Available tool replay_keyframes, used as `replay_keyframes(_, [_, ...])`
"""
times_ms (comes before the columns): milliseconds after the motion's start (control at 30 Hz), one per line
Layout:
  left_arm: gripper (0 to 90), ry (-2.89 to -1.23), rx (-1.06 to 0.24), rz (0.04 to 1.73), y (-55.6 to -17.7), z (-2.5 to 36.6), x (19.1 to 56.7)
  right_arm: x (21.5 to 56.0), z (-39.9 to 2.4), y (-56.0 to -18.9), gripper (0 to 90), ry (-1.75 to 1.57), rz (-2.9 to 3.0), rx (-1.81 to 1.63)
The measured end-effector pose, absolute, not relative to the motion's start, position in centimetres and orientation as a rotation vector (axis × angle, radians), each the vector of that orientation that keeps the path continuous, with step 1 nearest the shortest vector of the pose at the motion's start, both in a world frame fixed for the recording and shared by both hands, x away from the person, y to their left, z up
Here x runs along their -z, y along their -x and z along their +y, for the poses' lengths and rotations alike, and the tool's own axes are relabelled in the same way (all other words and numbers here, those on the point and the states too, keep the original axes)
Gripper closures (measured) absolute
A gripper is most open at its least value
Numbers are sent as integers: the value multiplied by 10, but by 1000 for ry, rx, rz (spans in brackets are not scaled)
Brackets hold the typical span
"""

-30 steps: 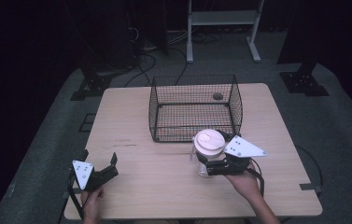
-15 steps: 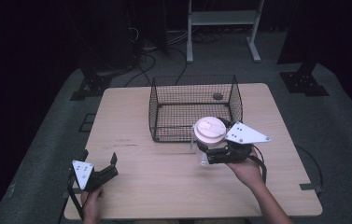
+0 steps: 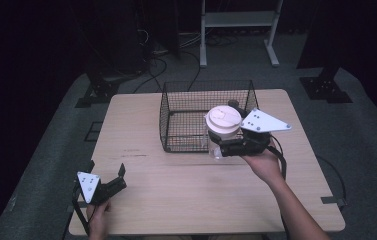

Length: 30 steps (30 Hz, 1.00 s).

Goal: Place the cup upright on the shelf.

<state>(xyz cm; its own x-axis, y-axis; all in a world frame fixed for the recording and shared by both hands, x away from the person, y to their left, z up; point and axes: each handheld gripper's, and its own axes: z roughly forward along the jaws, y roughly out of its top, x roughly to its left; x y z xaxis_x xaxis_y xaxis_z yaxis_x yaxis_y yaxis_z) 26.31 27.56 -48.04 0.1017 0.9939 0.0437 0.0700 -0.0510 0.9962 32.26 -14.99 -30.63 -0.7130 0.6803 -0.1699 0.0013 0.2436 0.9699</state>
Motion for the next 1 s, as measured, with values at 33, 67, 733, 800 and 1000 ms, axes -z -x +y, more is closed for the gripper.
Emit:
replay_keyframes(33, [0,-1344,-1133,1164,-263,276,480,303,-149,-324,41,-616,1937,-1511])
replay_keyframes(67, [0,-1344,-1132,1164,-263,276,480,300,-148,-326,41,-613,1935,-1509])
replay_keyframes(733, [0,-1343,-1129,1162,-263,276,480,255,-134,-376,41,-622,1908,-1445])
replay_keyframes(800, [0,-1345,-1131,1162,-263,275,481,254,-130,-381,41,-615,1905,-1430])
replay_keyframes(1000, [0,-1344,-1131,1161,-263,276,481,257,-118,-397,41,-616,1915,-1394])
